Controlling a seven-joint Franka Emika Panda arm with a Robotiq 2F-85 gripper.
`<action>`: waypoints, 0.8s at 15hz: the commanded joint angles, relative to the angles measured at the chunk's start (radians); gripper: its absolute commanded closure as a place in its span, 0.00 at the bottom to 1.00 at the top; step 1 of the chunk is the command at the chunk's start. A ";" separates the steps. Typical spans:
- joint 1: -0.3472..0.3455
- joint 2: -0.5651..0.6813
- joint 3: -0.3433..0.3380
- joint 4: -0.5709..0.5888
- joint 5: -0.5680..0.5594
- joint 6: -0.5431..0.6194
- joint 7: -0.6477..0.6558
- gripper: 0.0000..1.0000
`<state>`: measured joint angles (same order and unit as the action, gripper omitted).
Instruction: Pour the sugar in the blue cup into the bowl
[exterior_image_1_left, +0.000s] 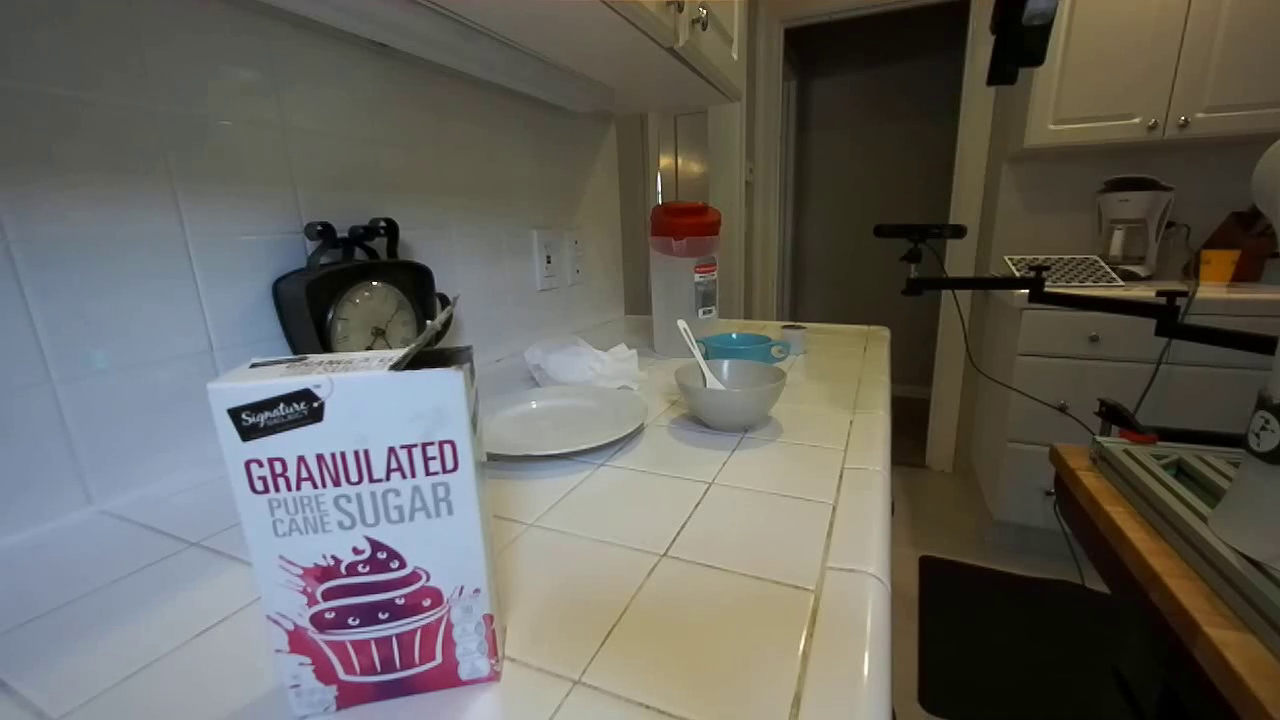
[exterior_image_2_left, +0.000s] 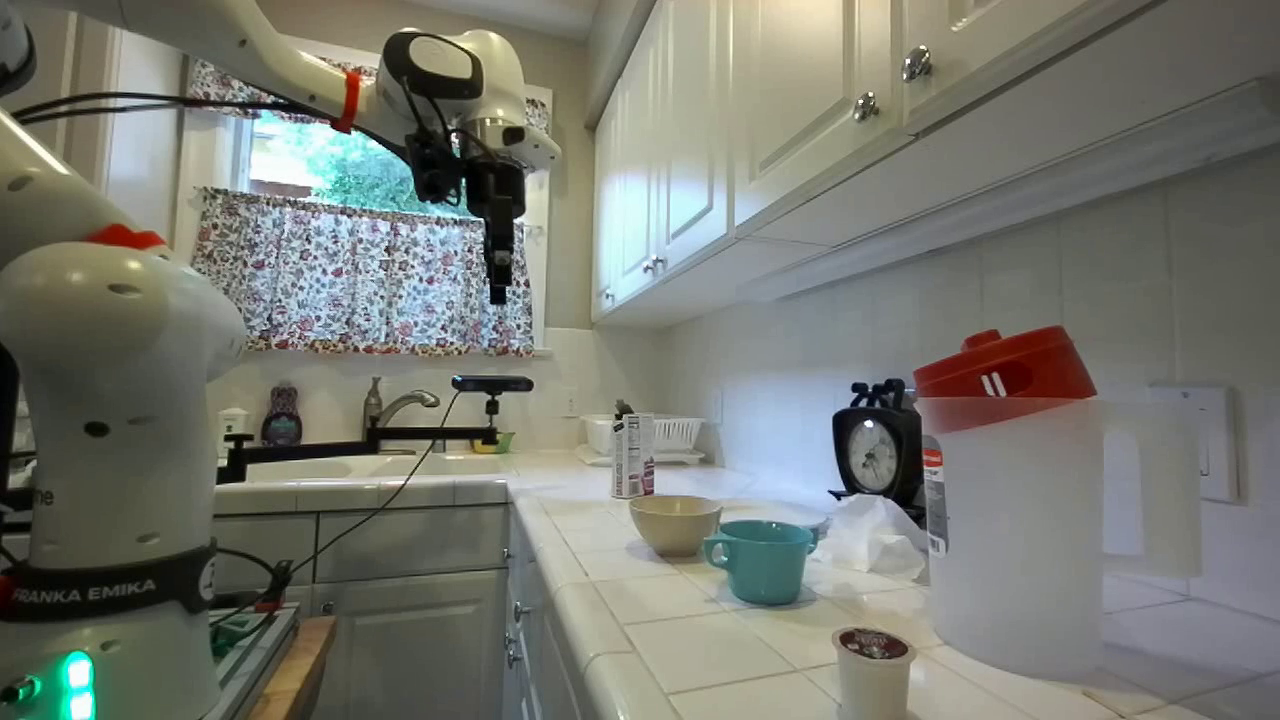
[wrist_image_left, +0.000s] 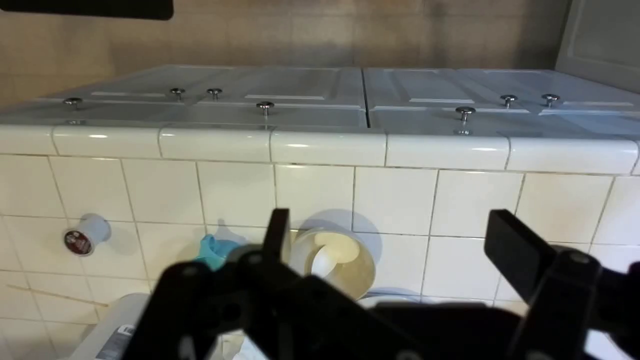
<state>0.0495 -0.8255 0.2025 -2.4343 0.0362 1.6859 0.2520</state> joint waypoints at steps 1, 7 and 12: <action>-0.017 -0.006 0.000 -0.016 -0.025 0.038 0.019 0.00; -0.096 -0.010 -0.045 -0.220 -0.114 0.305 0.025 0.00; -0.144 0.049 -0.089 -0.321 -0.162 0.481 -0.023 0.00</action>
<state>-0.0823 -0.8061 0.1408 -2.7425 -0.0905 2.0947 0.2516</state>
